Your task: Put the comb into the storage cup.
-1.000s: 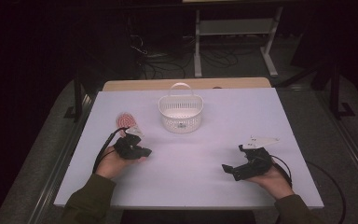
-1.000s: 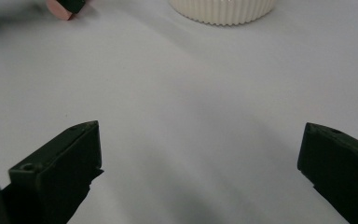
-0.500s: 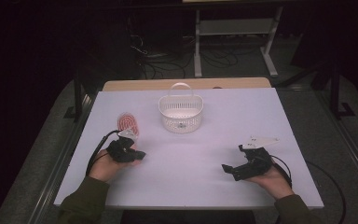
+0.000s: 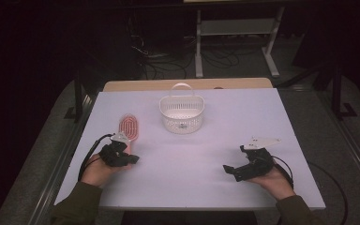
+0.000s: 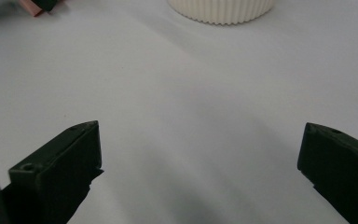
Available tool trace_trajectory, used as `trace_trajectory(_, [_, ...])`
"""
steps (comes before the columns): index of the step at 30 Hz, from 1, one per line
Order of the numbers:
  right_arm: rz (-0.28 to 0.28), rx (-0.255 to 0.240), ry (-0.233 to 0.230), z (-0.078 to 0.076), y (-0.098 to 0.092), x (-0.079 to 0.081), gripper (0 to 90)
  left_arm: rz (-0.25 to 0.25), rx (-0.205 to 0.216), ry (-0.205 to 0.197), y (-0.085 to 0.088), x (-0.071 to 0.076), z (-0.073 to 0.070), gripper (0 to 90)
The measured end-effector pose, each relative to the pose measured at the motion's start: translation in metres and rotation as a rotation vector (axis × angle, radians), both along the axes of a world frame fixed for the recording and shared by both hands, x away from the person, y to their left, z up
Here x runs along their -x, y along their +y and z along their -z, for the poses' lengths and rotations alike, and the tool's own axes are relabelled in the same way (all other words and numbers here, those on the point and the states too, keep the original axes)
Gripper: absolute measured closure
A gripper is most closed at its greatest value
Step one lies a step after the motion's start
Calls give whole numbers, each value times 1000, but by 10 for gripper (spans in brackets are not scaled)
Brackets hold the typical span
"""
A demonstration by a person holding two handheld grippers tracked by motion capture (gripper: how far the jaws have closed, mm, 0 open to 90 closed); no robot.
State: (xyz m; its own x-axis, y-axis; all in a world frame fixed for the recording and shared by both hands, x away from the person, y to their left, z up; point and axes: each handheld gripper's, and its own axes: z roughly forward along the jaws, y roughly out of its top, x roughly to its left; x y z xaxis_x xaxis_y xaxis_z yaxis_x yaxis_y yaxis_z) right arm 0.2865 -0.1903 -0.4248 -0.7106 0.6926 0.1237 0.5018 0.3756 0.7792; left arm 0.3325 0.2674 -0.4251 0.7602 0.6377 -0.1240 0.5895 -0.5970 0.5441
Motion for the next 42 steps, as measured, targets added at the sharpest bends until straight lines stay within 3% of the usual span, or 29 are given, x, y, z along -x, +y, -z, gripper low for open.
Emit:
trace_trajectory(18, [3, 3, 4, 0, 0, 0, 0, -60, -12, 0, 28, 12, -1, 900])
trace_trajectory(29, [-1, 4, 3, 0, 0, 0, 0, -82, -43, -6, 36, 14, -1, 900])
trace_trajectory(42, [-1, 5, 3, 0, 0, 0, 0, -137, -39, -7, 55, 13, -3, 900])
